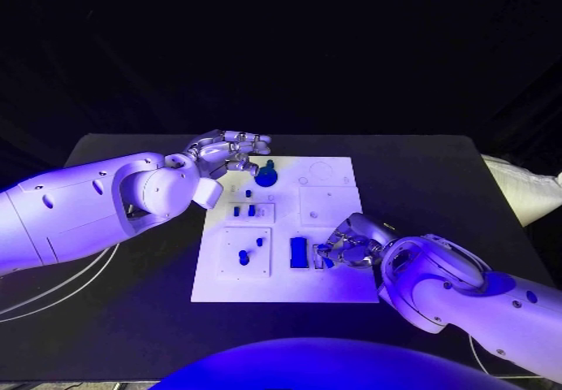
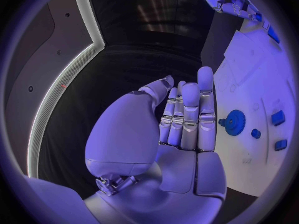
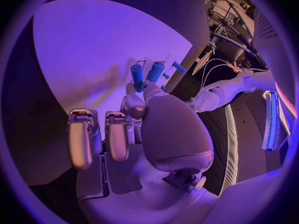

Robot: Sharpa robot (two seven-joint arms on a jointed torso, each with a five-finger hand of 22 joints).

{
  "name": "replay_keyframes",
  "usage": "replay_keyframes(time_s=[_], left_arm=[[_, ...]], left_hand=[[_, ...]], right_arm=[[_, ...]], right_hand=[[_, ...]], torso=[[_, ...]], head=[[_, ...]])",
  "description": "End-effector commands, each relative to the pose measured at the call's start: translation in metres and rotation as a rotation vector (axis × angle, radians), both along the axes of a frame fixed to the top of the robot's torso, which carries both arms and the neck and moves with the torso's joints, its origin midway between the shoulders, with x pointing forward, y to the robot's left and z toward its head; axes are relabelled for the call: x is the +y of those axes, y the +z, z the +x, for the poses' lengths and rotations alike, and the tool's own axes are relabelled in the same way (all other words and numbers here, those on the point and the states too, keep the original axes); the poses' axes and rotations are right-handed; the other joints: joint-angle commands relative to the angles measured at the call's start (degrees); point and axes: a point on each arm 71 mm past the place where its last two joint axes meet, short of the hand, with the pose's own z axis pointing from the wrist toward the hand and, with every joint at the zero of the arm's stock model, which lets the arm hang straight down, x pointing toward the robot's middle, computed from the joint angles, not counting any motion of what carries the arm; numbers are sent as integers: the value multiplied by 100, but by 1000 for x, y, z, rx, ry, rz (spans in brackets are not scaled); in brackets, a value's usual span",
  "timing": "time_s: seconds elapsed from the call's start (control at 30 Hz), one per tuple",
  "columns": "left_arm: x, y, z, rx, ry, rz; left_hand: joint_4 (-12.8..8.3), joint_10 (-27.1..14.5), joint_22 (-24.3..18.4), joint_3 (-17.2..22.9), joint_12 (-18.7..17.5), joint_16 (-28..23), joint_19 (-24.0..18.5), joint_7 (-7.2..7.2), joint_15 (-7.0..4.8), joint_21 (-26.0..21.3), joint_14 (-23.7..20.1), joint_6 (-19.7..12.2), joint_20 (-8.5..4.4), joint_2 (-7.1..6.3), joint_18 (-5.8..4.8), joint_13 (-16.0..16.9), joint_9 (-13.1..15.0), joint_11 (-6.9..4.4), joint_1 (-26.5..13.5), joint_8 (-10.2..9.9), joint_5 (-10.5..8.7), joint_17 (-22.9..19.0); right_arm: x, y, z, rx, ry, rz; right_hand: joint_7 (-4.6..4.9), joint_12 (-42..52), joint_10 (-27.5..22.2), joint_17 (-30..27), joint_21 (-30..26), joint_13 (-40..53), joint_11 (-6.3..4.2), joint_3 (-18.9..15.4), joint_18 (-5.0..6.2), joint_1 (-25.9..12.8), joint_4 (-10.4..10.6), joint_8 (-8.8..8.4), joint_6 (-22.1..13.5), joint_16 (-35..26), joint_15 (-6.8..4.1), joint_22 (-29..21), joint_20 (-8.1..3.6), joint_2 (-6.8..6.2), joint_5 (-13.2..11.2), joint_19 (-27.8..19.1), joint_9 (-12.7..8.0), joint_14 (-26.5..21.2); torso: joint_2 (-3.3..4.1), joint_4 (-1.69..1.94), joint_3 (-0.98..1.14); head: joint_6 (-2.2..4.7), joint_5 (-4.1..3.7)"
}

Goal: Assemble the parts on the task board

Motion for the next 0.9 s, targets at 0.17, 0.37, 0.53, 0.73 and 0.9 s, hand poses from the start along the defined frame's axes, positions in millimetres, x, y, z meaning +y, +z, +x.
replay_keyframes(time_s=[0.17, 0.37, 0.53, 0.73, 0.9], left_arm=[[-4, 2, -1, -9, -29, -13], [-5, 1, -1, -7, -36, -11], [-5, 1, -2, -7, -38, -8], [-5, 1, -2, -5, -40, -7], [-6, 1, -2, -4, -47, -2]], left_hand=[[-10, -32, -8, -10, 27, 1, -33, -4, 3, -25, -33, -40, 5, 51, 58, 5, -1, -11, 15, 27, 17, -5], [-16, -42, -10, -13, 33, 6, -34, 0, 5, -27, -34, -48, 5, 48, 58, 5, -1, -8, 17, 28, 17, 0], [-16, -42, -10, -13, 33, 6, -34, 0, 5, -27, -34, -48, 5, 48, 58, 5, -1, -8, 17, 28, 17, 0], [-16, -42, -10, -13, 33, 6, -34, 0, 5, -27, -34, -48, 5, 48, 58, 5, -1, -8, 17, 28, 17, 0], [-16, -42, -10, -13, 33, 6, -34, 0, 5, -27, -34, -48, 5, 48, 58, 5, -1, -8, 17, 28, 17, 0]], right_arm=[[3, -5, -1, 51, 24, -14], [4, -6, 1, 51, 27, -20], [5, -7, 2, 35, 32, -34], [5, -7, 2, 34, 44, -49], [6, -8, 3, 37, 51, -58]], right_hand=[[-5, -8, 47, 1162, 34, 0, -7, 1, -73, -76, 11, 20, 43, 10, -7, 1027, -51, -14, 32, 336, -2, 512], [-11, 20, 60, 1162, 33, 26, -12, -28, -73, -155, 13, 34, 60, 10, -10, 1027, -56, -35, 38, 335, 28, 512], [-22, 61, 82, 1160, 35, 62, -19, -63, -74, -292, 23, 55, 87, 8, -16, 1030, -59, 3, 69, 337, 68, 511], [-39, 150, 119, 1178, 52, 128, -32, -91, -79, -386, 21, 80, 122, 21, -26, 1050, -64, 44, 107, 348, 104, 516], [-50, 204, 143, 1197, 64, 169, -41, -106, -83, -440, 22, 95, 142, 34, -33, 1064, -68, 76, 109, 356, 126, 520]], torso=[[3, -6, 5], [6, -6, 7], [6, -2, 6], [6, -5, 5], [4, -6, 7]], head=[[-10, 15], [-13, 19], [-15, 16], [-23, 22], [-25, 17]])
